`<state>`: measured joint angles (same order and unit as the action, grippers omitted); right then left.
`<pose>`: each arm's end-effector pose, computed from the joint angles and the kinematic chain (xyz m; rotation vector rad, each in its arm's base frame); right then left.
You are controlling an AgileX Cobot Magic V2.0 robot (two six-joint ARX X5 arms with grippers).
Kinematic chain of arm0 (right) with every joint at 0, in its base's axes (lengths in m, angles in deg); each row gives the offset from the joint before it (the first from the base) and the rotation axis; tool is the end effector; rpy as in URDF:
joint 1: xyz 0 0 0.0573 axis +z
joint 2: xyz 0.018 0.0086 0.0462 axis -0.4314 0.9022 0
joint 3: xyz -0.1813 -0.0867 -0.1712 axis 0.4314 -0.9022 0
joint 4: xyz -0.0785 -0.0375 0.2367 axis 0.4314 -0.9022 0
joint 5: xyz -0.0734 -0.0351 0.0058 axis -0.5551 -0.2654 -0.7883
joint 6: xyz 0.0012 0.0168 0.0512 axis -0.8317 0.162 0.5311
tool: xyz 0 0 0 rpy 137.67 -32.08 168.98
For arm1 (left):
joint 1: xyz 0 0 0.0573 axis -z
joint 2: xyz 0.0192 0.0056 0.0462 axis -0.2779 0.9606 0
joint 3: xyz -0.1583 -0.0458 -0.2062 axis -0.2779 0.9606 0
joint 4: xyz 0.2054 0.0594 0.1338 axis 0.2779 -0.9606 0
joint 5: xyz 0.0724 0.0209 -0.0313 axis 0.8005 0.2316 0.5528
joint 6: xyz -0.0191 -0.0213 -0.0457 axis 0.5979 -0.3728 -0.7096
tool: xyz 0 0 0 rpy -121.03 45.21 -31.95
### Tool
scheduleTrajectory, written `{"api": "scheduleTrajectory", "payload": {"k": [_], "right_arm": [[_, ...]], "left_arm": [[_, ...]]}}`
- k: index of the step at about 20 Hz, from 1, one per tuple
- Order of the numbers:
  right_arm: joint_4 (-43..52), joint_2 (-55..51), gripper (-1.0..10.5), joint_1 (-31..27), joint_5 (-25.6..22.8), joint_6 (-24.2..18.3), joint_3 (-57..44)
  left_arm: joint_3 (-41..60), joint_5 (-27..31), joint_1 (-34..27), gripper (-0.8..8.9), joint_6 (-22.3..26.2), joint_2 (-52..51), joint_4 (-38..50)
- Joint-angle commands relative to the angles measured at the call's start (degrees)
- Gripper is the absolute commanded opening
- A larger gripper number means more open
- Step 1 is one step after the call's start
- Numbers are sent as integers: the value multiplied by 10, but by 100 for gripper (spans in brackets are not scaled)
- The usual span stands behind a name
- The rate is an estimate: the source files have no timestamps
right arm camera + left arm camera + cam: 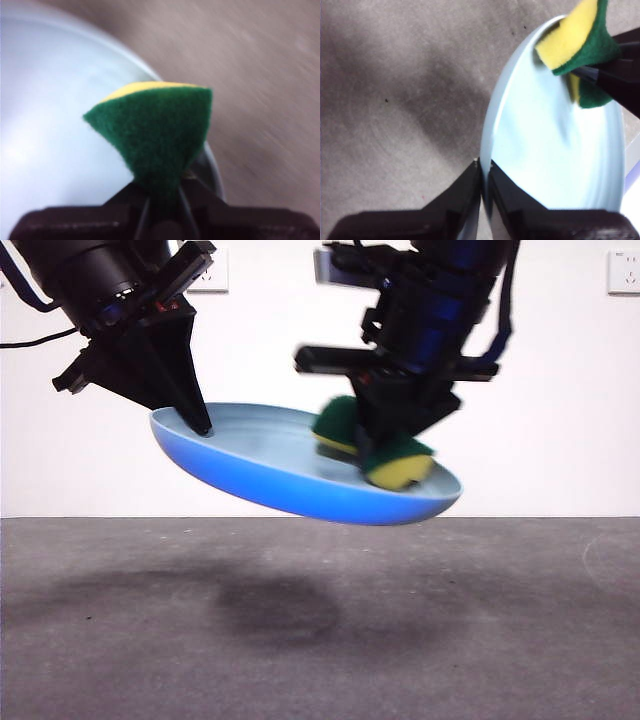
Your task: Pick up the plate,pick up the cloth,clean the plate with the cloth
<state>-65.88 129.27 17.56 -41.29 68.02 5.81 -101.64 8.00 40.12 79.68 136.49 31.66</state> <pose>0.2411 0.2183 0.2389 -0.3123 0.7619 0.5000 0.2668 -0.1314 0.2728 -0.0416 1.0885 -0.7242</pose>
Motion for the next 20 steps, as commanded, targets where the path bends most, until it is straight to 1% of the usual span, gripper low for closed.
{"api": "scheduleTrajectory", "payload": {"k": [1,2,3,5,8,10,11,12,13,15,16,18,20], "right_arm": [[43,7,-16,-2,103,20,-6],[57,7,-16,1,142,28,-6],[61,8,-16,6,157,29,-6],[61,7,-16,20,173,28,-6],[56,7,-16,38,221,28,-6],[35,7,-16,52,224,24,-6],[17,7,-16,58,223,21,-6],[-4,7,-16,62,208,21,-6],[-26,7,-16,66,181,21,-6],[-56,3,-16,69,113,17,-6],[-59,-2,-16,69,89,17,-6],[-56,-22,-16,70,89,17,-6],[-56,-48,-16,70,88,17,-6]], "left_arm": [[-1,-39,5,-8,18,-1,7],[-1,-39,5,-8,17,-1,15],[-1,-37,4,-8,16,-1,22],[-1,-36,4,-8,14,-1,38],[-1,-34,4,-8,-2,-1,68],[-1,-31,3,-8,-5,-1,89],[-1,-20,3,-8,-5,-1,96],[-1,0,2,-8,-4,-1,101],[-1,32,2,-8,-4,-1,102],[-1,120,2,-8,2,-1,101],[-1,154,2,-8,6,0,101],[-1,186,2,-8,31,7,101],[-1,217,-1,-8,37,29,104]]}}
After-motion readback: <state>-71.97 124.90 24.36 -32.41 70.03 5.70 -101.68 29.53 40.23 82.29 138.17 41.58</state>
